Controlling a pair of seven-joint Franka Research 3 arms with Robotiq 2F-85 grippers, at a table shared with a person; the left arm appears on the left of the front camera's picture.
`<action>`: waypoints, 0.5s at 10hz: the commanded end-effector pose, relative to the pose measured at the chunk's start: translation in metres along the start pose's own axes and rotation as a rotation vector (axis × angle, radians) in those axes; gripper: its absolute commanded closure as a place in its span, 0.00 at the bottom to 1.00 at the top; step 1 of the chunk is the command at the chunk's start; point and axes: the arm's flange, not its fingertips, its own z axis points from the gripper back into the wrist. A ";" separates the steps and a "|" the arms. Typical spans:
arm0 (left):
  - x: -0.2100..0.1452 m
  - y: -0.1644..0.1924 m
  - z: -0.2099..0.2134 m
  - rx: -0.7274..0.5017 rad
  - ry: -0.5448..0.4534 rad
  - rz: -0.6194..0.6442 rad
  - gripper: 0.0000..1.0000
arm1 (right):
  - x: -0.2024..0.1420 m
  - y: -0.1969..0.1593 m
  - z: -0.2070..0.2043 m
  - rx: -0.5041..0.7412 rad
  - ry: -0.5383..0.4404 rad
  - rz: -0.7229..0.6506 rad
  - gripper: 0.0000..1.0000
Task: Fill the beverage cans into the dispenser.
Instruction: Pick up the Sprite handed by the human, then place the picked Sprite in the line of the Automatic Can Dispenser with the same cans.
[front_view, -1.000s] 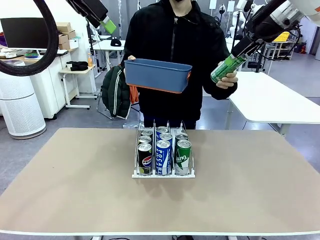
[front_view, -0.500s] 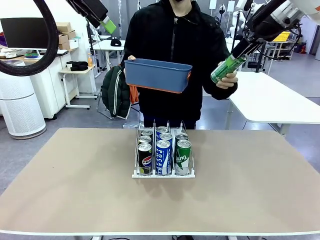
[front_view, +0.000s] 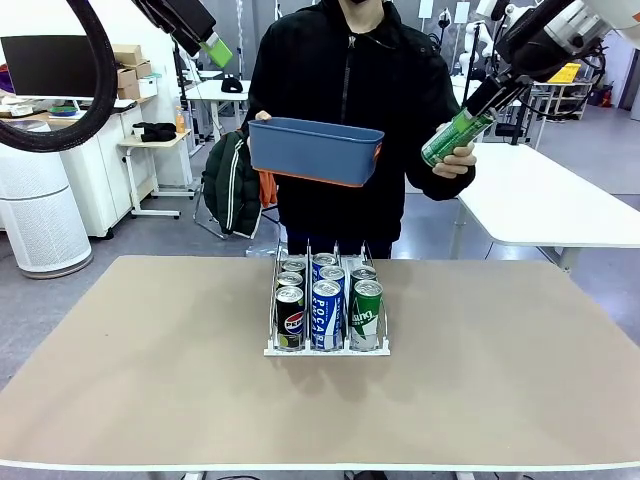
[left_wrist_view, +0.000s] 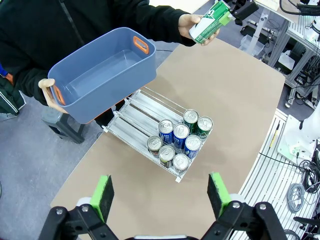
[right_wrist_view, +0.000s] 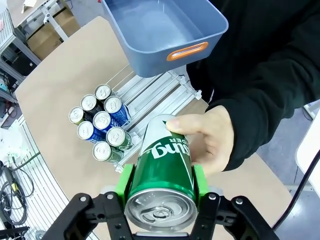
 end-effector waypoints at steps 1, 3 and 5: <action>-0.001 0.001 -0.001 0.002 -0.002 0.004 0.00 | 0.003 0.003 0.000 -0.033 0.008 -0.020 1.00; -0.001 0.001 -0.001 0.002 -0.002 0.004 0.00 | 0.000 0.000 0.000 -0.001 0.001 0.001 0.84; -0.001 0.001 -0.001 0.002 -0.002 0.004 0.00 | 0.000 0.000 0.000 -0.001 0.001 0.001 0.84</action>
